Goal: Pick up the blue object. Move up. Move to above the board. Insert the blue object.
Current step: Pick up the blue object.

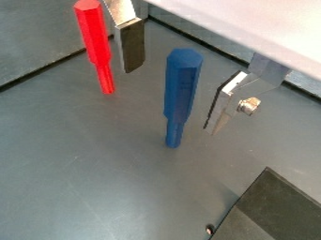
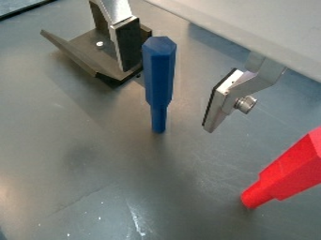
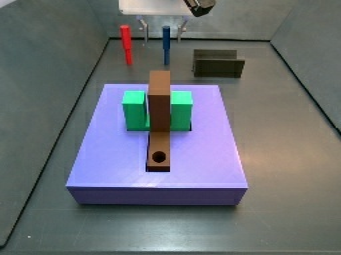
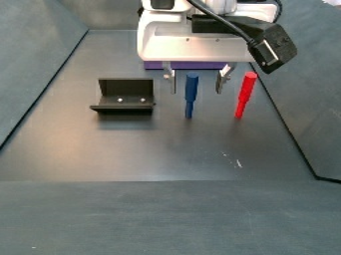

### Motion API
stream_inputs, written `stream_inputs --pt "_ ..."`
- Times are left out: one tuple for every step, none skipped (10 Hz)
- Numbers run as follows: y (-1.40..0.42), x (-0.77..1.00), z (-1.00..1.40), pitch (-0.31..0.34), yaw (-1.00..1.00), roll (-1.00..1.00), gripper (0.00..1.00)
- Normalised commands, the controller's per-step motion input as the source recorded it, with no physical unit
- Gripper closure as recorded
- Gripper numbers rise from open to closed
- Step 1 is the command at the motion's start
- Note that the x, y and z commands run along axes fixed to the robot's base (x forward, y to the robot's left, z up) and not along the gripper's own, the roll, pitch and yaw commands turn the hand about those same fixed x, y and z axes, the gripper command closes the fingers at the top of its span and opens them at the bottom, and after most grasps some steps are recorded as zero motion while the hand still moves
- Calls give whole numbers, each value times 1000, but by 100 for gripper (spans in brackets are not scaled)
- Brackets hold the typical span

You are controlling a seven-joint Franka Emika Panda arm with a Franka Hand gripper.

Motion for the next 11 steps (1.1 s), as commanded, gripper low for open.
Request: stream_inputs --pt "140 0 -109 -43 0 -131 0" --pt "0 0 -51 0 0 0 0" --pt "-46 31 -66 -10 -71 0 0" --pt "-80 34 -66 -9 -149 0 0" --pt "-74 80 -77 0 -260 9 0" --pt "0 0 -43 0 -89 0 0" --pt "0 0 0 0 0 0 0" --pt "0 0 0 0 0 0 100" --pt "0 0 0 0 0 0 100" --pt "0 0 0 0 0 0 100" --pt "0 0 0 0 0 0 100"
